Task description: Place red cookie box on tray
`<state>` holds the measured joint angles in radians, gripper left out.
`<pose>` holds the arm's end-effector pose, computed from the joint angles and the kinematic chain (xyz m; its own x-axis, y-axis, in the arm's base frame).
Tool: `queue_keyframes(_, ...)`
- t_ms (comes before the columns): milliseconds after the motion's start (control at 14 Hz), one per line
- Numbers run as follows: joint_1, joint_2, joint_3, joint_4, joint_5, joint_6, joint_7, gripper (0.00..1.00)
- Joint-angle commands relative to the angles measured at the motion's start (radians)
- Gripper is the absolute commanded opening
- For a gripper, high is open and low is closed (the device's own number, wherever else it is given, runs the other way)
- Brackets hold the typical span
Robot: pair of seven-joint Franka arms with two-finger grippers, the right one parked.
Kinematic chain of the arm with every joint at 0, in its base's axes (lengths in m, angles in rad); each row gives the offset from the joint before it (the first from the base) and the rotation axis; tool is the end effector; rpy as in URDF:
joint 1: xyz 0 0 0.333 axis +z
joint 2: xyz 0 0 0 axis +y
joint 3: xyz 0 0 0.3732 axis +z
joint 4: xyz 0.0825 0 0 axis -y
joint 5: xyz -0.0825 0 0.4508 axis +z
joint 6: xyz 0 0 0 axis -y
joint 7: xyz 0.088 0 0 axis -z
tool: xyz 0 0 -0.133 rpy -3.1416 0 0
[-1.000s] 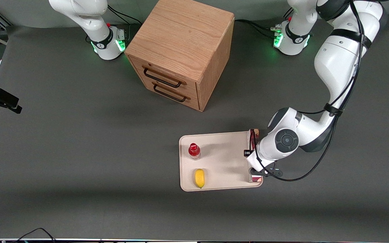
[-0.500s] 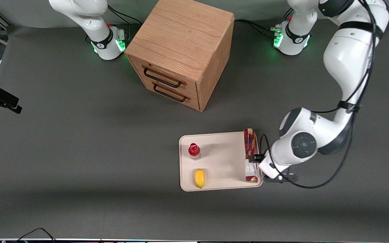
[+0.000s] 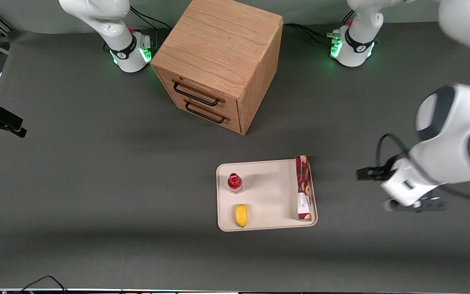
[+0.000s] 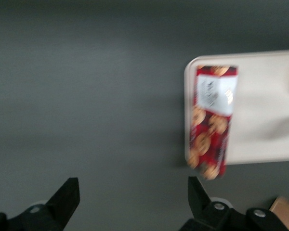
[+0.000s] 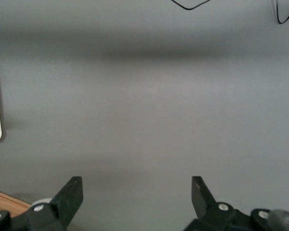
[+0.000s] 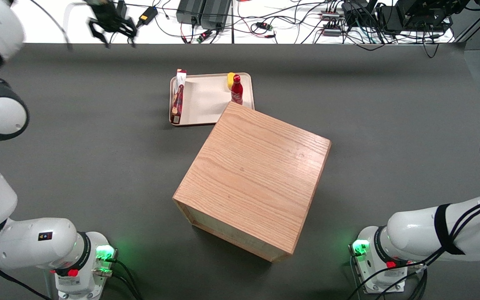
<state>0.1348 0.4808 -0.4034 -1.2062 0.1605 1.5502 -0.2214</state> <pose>0.7594 -0.1152 0.5318 0.9944 -0.0198 -0.1042 -0.0199 -0.9998 -0.0003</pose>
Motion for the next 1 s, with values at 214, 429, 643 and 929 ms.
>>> queue_keyframes(214, -0.006, -0.337, 0.286, -0.195, -0.11, -0.167, 0.422, 1.0)
queue_keyframes(429, -0.009, -0.531, 0.339, -0.398, -0.122, -0.135, 0.473, 1.0)
queue_keyframes(643, -0.015, -0.571, 0.344, -0.416, -0.122, -0.124, 0.455, 1.0)
queue_keyframes(929, -0.023, -0.53, 0.334, -0.337, -0.128, -0.14, 0.462, 1.0)
